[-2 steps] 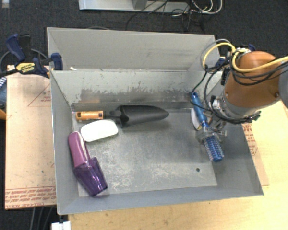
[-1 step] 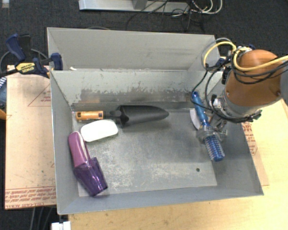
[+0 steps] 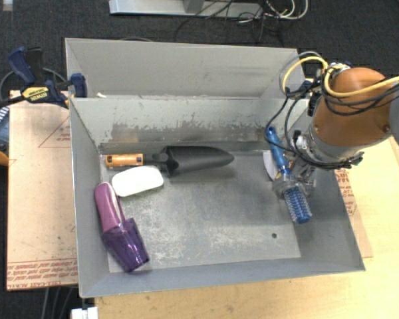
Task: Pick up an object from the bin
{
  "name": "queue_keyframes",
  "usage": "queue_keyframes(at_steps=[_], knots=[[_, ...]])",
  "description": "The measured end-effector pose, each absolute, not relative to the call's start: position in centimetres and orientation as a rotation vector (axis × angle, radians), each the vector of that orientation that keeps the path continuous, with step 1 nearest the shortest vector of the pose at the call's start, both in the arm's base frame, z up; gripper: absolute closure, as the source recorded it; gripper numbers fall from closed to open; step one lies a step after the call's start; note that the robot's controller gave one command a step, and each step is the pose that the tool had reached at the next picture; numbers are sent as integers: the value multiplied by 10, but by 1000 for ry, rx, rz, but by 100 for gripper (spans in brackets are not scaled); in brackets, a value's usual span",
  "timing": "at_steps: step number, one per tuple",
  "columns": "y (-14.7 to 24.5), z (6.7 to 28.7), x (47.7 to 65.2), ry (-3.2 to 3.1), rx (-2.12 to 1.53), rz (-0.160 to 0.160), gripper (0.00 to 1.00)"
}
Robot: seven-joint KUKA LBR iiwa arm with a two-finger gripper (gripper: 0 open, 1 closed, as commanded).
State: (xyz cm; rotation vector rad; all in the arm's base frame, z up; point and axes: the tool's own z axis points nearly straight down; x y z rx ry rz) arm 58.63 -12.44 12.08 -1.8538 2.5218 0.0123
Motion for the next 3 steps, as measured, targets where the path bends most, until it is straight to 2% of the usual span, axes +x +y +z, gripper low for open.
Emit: queue_keyframes(at_steps=[3], knots=[[-124,143,586,2522,-1851,12,100]])
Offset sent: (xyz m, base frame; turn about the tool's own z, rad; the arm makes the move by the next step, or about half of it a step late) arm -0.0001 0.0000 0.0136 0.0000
